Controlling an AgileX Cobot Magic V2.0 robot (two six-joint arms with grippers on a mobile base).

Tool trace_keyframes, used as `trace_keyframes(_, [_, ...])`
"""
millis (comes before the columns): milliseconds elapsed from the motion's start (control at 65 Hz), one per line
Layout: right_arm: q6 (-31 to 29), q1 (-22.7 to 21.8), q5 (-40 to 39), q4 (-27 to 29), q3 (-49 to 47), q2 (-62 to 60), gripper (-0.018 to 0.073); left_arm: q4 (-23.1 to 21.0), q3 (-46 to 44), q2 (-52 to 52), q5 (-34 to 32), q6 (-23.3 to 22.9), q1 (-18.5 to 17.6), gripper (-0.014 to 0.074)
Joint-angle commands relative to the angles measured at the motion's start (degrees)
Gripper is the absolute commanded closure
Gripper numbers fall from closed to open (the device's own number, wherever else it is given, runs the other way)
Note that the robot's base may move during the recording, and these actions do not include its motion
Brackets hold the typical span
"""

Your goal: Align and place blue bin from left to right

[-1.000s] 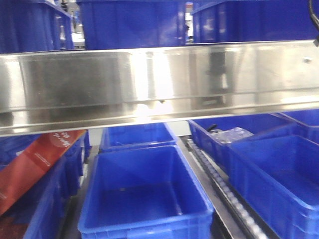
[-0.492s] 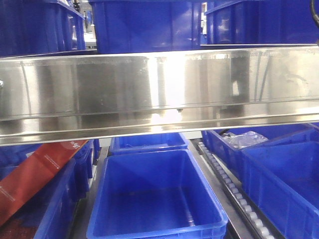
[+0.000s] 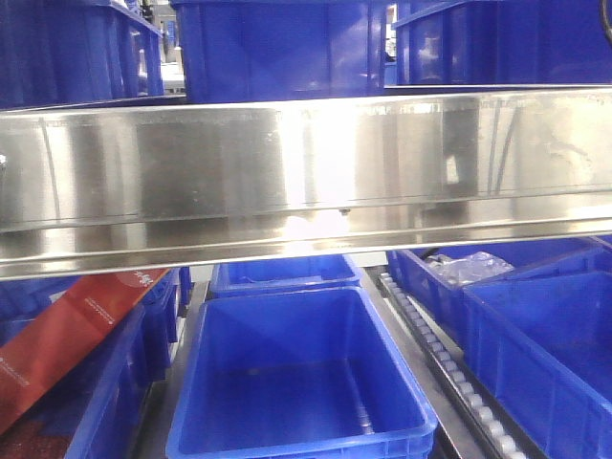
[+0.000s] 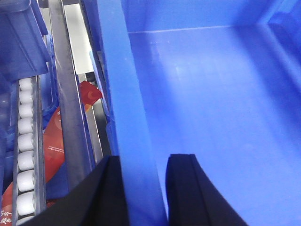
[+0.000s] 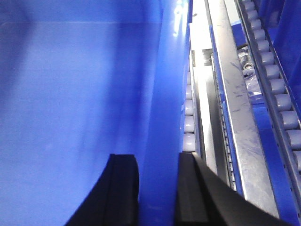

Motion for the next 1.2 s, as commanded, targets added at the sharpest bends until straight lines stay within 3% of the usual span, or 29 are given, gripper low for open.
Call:
trace_keyframes(0, [-1.3,-0.6,-5.9,-3.1,-1.2,-1.0,0.0634,1.8,-0.9,-1.8,-3.8,1.0,0.3,0.0615])
trace_keyframes(769, [-1.3,-0.6,-8.3,-3.1,-1.2,-1.0,0.0634,1.5,-0.9,-1.8,-6.0,1.0,0.3,0.0615])
trace_keyframes(969, [-3.3,-0.8,-12.4,-3.1,-1.2,0.4,0.0634,-5.0,-0.9,-0.1,-5.5,-0.1,0.3,0.0615])
trace_keyframes(1185, [-3.3,-2.5,-14.7,-3.1,-1.3,4.6,0.0634,-4.9,-0.9,4.7,-3.9,-2.4,0.2,0.0615])
